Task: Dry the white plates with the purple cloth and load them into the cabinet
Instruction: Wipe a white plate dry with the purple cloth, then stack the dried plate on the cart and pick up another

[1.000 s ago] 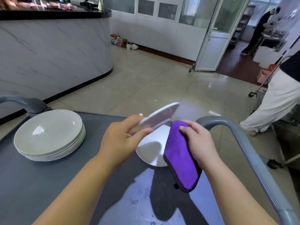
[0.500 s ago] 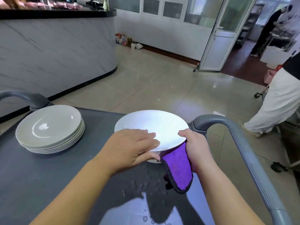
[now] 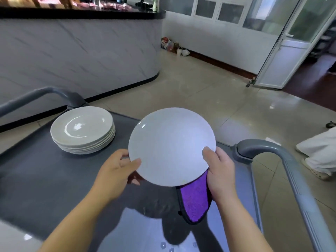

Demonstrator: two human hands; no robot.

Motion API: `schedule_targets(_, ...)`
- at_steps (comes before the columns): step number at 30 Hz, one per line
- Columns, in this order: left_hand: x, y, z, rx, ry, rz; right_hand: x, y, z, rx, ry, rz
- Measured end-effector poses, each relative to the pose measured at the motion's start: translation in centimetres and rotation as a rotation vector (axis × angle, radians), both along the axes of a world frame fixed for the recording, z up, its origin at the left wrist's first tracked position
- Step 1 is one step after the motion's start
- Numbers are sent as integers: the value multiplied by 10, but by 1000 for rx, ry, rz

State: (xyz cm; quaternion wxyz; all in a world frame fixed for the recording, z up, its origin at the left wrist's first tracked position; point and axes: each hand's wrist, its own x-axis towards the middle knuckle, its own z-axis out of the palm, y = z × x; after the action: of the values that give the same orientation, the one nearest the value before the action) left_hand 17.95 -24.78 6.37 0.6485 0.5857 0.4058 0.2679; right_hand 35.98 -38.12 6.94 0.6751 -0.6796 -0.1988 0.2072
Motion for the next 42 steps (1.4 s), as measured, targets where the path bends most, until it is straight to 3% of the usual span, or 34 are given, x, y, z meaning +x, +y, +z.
schedule_targets(3,-13,1,-4,-116,-67,133,-8,12,-3,-68,-36,107)
schedule_targets(11,-61,46,-17,-93,-120,343,-28,59,-18,-431,-269,368)
schedule_targets(15,-90,80,-20,-60,-104,382,-45,94,-21,-620,-485,399)
schedule_targets(21,-131,137,-32,-32,-48,439,-73,148,-21,-709,-626,409)
schedule_targets(37,-142,235,-63,-151,-13,492,-103,192,-35,-798,-626,343)
schedule_targets(42,-142,250,-71,-58,78,501,-107,192,-35,-806,-609,321)
